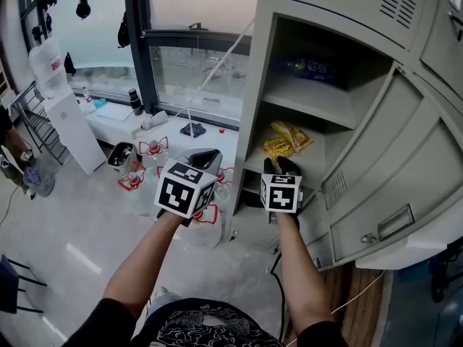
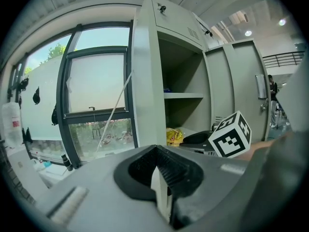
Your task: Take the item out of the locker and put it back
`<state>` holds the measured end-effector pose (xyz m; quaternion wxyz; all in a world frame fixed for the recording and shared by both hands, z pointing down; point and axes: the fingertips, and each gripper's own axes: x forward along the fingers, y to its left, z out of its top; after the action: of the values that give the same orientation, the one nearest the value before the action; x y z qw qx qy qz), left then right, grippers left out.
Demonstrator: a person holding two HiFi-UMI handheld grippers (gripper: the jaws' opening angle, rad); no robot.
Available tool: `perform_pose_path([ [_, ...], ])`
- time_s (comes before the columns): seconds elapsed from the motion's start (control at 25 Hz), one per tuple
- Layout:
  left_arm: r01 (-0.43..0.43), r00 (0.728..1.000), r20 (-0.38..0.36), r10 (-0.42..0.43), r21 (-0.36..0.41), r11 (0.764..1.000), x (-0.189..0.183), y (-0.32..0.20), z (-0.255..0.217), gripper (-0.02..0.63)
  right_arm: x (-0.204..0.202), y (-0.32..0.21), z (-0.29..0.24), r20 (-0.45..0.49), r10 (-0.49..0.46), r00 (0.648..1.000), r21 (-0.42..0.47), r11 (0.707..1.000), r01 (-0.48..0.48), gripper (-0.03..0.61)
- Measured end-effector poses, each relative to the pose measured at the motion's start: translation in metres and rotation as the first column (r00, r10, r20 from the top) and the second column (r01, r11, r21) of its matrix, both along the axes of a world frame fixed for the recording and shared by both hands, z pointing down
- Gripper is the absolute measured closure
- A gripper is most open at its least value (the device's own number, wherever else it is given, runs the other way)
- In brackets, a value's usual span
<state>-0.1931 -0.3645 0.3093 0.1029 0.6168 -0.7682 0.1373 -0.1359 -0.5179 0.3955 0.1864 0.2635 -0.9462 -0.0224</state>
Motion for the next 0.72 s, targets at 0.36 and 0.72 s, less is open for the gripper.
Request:
perform_pose_path([
  [0.36, 0.029, 1.0, -0.005, -0.029, -0.006, 1.0, -0.005, 0.013, 0.004, 0.612, 0.001, -0.004, 0.0, -0.029, 0.032, 0.999, 0.039, 0.999, -0.031, 0.502],
  [0.72, 0.041, 0.999, -0.015, -0.041, -0.008, 0.999, -0.007, 0.021, 0.007, 0.612, 0.004, -0.002, 0.002, -0.06, 0.027, 0.998, 0.06, 0.998, -0.024, 0.552],
])
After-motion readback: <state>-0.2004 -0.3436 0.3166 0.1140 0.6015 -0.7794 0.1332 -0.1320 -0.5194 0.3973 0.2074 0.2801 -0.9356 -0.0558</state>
